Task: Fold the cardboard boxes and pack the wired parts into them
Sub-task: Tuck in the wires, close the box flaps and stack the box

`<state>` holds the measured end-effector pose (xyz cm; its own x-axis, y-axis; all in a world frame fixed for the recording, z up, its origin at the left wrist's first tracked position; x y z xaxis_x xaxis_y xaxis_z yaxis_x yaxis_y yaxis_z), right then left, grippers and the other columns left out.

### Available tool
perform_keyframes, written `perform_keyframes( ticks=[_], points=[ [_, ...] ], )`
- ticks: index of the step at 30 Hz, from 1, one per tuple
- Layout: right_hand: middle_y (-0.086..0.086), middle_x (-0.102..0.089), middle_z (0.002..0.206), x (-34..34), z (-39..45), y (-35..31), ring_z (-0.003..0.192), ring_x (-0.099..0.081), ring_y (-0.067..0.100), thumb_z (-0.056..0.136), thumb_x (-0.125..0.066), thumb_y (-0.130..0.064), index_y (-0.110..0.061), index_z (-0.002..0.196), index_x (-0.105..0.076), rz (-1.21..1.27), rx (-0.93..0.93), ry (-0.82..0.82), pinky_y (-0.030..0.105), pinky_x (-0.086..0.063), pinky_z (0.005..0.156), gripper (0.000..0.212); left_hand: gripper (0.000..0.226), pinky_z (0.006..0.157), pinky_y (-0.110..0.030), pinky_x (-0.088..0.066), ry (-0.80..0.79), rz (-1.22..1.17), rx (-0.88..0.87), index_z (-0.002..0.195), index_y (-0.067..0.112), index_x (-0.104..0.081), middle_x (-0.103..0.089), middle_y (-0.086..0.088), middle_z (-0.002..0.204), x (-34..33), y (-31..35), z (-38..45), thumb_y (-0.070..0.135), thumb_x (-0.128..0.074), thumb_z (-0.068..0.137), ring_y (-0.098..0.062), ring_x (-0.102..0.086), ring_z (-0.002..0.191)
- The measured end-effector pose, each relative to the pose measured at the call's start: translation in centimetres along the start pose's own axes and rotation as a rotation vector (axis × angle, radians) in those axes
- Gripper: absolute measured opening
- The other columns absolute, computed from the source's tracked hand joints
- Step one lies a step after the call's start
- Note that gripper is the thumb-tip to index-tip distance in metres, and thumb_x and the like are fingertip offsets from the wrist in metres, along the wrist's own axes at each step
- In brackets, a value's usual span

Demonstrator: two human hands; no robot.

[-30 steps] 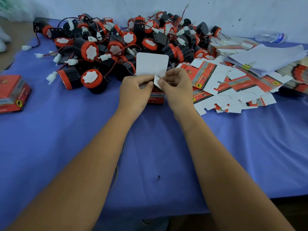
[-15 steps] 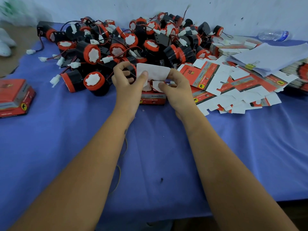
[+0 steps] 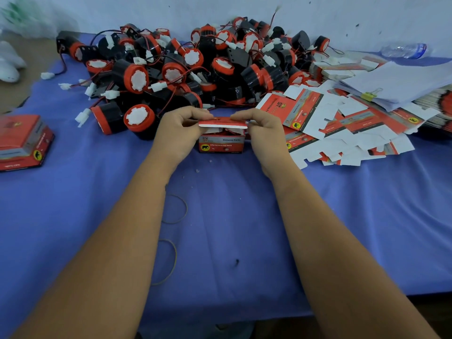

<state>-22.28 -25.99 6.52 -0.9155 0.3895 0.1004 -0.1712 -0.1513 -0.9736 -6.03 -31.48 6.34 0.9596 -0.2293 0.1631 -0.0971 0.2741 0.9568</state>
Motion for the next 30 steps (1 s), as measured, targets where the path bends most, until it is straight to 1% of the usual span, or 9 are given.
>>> perform_keyframes(
  ticks=[2, 4, 7, 10, 12, 18, 22, 25, 30],
  points=[
    [0.003, -0.067, 0.108, 0.4, 0.0, 0.3, 0.092, -0.064, 0.012, 0.087, -0.031, 0.018, -0.015, 0.082, -0.073, 0.089, -0.074, -0.010, 0.017, -0.054, 0.066, 0.054, 0.039, 0.076, -0.008, -0.048, -0.060, -0.015, 0.039, 0.096, 0.016, -0.074, -0.067, 0.004, 0.119, 0.6, 0.2, -0.1, -0.007, -0.043, 0.094, -0.001, -0.060, 0.106],
    [0.003, -0.066, 0.114, 0.5, -0.1, 0.3, 0.105, -0.062, 0.018, 0.085, -0.030, 0.019, -0.015, 0.081, -0.074, 0.131, -0.105, -0.026, 0.022, -0.058, 0.076, 0.055, 0.048, 0.082, -0.005, -0.045, -0.115, -0.010, 0.054, 0.103, 0.013, -0.074, -0.065, 0.006, 0.127, 1.1, 0.3, -0.3, -0.009, -0.033, 0.090, 0.002, -0.055, 0.112],
    [0.002, -0.066, 0.114, 0.7, 0.0, 0.2, 0.113, -0.059, 0.020, 0.086, -0.037, 0.011, -0.011, 0.088, -0.076, 0.120, -0.121, -0.055, 0.034, -0.054, 0.094, 0.044, 0.043, 0.094, -0.012, -0.041, -0.156, 0.034, 0.034, 0.107, 0.024, -0.074, -0.061, 0.014, 0.133, 1.4, 0.3, -0.8, 0.001, -0.039, 0.095, 0.001, -0.050, 0.120],
    [0.000, -0.063, 0.123, 1.2, -0.2, 0.1, 0.117, -0.057, 0.014, 0.093, -0.055, -0.009, -0.012, 0.106, -0.074, 0.034, -0.135, -0.128, 0.037, -0.048, 0.103, 0.023, 0.034, 0.087, -0.006, -0.041, -0.179, 0.182, -0.058, 0.118, 0.026, -0.070, -0.052, 0.022, 0.136, 1.5, 0.5, -1.0, 0.006, -0.052, 0.097, 0.002, -0.043, 0.125],
    [-0.004, -0.059, 0.132, 1.5, -0.6, 0.0, 0.117, -0.055, 0.008, 0.093, -0.061, -0.014, -0.020, 0.111, -0.072, -0.081, -0.052, -0.192, 0.031, -0.047, 0.103, 0.022, 0.034, 0.081, -0.003, -0.042, -0.191, 0.280, -0.113, 0.126, 0.023, -0.068, -0.049, 0.023, 0.139, 1.7, 0.4, -0.9, 0.008, -0.057, 0.097, 0.004, -0.041, 0.126],
    [-0.007, -0.048, 0.146, 1.5, -1.2, 0.1, 0.116, -0.047, -0.003, 0.093, -0.066, -0.025, -0.025, 0.130, -0.062, -0.337, 0.111, -0.235, 0.004, -0.043, 0.085, 0.037, 0.033, 0.087, 0.001, -0.036, -0.184, 0.394, -0.177, 0.123, 0.023, -0.063, -0.052, 0.012, 0.140, 1.5, -0.1, -1.2, 0.019, -0.070, 0.091, 0.000, -0.045, 0.122],
    [-0.008, -0.048, 0.146, 1.5, -1.3, 0.1, 0.133, -0.040, 0.003, 0.090, -0.070, -0.025, -0.026, 0.130, -0.062, -0.330, 0.115, -0.253, 0.014, -0.044, 0.094, 0.041, 0.038, 0.101, -0.018, -0.038, -0.203, 0.437, -0.214, 0.121, 0.021, -0.062, -0.052, 0.008, 0.138, 1.5, -0.2, -1.2, 0.026, -0.076, 0.086, -0.004, -0.045, 0.126],
    [-0.008, -0.050, 0.144, 1.4, -1.1, 0.2, 0.118, -0.047, -0.003, 0.089, -0.071, -0.025, -0.026, 0.129, -0.063, -0.340, 0.123, -0.240, 0.002, -0.043, 0.081, 0.041, 0.040, 0.100, -0.017, -0.036, -0.190, 0.443, -0.223, 0.122, 0.024, -0.062, -0.052, 0.009, 0.136, 1.4, -0.2, -1.2, 0.023, -0.077, 0.085, -0.005, -0.044, 0.127],
    [-0.007, -0.055, 0.139, 0.9, -1.1, 0.5, 0.111, -0.049, -0.004, 0.091, -0.068, -0.026, -0.024, 0.123, -0.066, -0.443, 0.208, -0.157, -0.004, -0.033, 0.086, 0.032, 0.036, 0.099, -0.020, -0.042, -0.107, 0.396, -0.222, 0.116, 0.020, -0.067, -0.056, 0.009, 0.129, 1.0, 0.0, -1.3, 0.015, -0.079, 0.083, -0.005, -0.050, 0.123]
  ],
)
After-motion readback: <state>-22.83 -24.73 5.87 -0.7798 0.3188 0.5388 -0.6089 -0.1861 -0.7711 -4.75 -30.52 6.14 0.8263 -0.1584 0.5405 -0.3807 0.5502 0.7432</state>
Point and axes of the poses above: each hand's wrist, its own z-axis towards the middle knuckle, its own x-axis out of the back of the hand, y = z × x, the point moved 3 cm from there along z, towards the middle knuckle
